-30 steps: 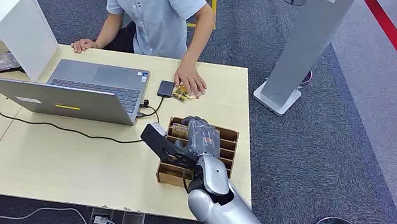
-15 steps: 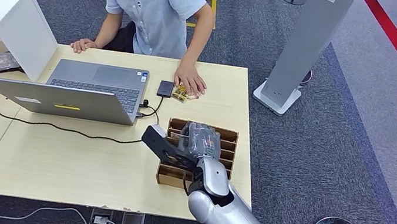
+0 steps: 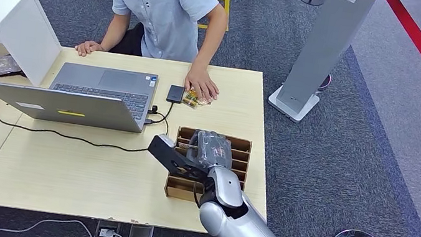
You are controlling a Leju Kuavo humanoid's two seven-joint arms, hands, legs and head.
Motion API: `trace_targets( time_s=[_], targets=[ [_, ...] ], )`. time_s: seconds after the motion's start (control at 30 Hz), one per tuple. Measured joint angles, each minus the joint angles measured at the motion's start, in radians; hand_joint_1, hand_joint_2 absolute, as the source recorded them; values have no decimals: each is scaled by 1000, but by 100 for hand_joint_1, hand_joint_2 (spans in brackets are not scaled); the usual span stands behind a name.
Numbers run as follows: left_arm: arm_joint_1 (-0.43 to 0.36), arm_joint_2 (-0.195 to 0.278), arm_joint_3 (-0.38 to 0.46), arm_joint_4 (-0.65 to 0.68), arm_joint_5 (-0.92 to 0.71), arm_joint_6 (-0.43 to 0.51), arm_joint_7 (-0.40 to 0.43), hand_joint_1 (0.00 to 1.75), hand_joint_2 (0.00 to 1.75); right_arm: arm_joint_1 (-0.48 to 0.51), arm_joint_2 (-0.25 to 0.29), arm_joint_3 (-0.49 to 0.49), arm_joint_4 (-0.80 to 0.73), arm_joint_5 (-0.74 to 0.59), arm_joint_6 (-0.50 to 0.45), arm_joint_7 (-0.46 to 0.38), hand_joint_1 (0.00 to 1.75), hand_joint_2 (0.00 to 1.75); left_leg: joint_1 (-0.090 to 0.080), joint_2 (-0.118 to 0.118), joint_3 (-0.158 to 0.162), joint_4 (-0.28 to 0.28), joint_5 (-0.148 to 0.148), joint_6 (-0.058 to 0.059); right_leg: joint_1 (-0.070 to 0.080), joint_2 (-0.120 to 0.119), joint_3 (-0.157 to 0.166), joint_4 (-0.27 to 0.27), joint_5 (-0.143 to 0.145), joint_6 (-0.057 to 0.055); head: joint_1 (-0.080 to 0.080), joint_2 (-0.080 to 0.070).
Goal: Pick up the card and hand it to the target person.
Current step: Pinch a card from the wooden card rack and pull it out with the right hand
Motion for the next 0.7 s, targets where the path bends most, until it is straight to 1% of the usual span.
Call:
trace_targets(
  time_s=[0.23,0.3,0.37,0.43,0.5,0.53,0.6,0.63,0.67,0.7],
  targets=[
    [0,0,2,0,4,4,-7,0,175,5,0,0,0,3,-37,-39,175,175,0,0,0,0,0,0,0,0,0,0,0,0,0,0],
    [0,0,3,0,4,6,-15,0,175,7,0,0,-2,12,-78,-67,175,175,0,0,0,0,0,0,0,0,0,0,0,0,0,0],
    [0,-1,3,0,4,15,-20,0,175,13,0,-1,-8,25,-152,-120,175,175,0,0,0,0,0,0,0,0,0,0,0,0,0,0],
    [0,-3,5,0,5,28,-13,0,175,29,0,-7,-22,53,-264,-226,175,175,0,0,0,0,0,0,0,0,0,0,0,0,0,0],
    [2,-6,5,0,5,37,-4,0,175,62,2,-32,-55,100,-369,-390,175,175,0,0,0,0,0,0,0,0,0,0,0,0,0,0],
    [2,-8,5,0,5,40,-2,0,175,86,5,-53,-77,118,-399,-487,175,175,0,0,0,0,0,0,0,0,0,0,0,0,0,0],
    [3,-11,5,0,4,42,2,0,175,141,20,-107,-123,126,-421,-664,175,175,0,0,-1,0,0,0,0,0,-1,0,0,0,0,0],
    [3,-12,5,0,4,43,4,0,175,166,29,-138,-142,117,-422,-727,175,175,0,0,-1,0,0,0,0,0,-1,0,0,0,0,0],
    [3,-13,6,0,4,43,5,0,175,185,38,-166,-158,104,-423,-767,175,175,0,0,-1,0,0,0,0,0,-1,0,0,0,-1,0],
    [3,-14,6,0,3,43,6,0,175,198,45,-193,-169,85,-423,-788,175,175,0,0,-1,0,0,0,0,0,0,0,0,0,-1,0]
  ],
)
